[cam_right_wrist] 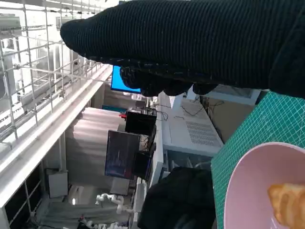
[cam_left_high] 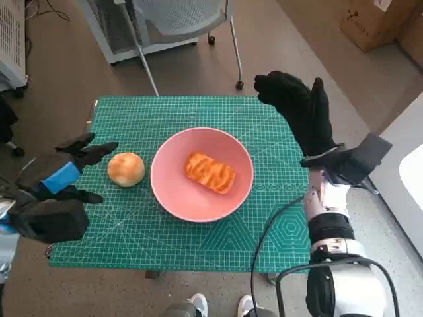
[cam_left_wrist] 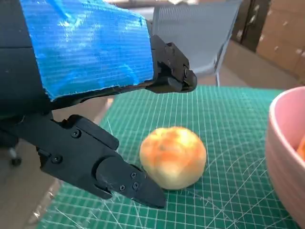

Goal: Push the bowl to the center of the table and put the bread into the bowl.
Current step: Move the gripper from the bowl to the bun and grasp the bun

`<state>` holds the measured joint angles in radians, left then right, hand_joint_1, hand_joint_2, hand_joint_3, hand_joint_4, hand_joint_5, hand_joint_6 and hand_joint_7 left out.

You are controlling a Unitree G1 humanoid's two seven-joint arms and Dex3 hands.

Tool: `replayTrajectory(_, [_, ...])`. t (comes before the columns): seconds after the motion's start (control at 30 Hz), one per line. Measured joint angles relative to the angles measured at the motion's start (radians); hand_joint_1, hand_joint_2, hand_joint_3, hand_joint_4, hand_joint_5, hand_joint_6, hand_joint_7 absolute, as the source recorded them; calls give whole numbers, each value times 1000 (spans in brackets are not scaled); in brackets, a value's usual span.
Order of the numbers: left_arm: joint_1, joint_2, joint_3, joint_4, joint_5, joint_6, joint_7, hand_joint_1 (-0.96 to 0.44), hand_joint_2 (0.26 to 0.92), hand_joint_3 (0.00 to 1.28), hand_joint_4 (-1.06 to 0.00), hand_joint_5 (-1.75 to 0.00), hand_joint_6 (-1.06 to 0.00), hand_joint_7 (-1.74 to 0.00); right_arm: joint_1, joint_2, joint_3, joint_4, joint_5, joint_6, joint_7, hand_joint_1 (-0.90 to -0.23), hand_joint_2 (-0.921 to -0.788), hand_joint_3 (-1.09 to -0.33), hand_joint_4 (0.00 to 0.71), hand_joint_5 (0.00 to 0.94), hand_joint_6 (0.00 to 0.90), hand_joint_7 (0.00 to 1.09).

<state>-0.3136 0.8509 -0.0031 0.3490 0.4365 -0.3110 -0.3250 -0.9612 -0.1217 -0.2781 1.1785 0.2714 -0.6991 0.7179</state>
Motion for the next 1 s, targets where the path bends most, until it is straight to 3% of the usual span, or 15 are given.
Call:
replayTrajectory(0.7, [-232,-130,-166,289,75,-3,85,-323,746,0,-117,-2,-285,-4,-1,-31,-23,-2,5,27,18,-670,-921,-690,172,4,339,26])
replayTrajectory(1.0, [-295,-151,-225,370,108,6,89,-139,745,0,-128,-2,-313,-12,-1,-34,-32,-2,9,34,21,-677,-921,-647,190,8,358,27])
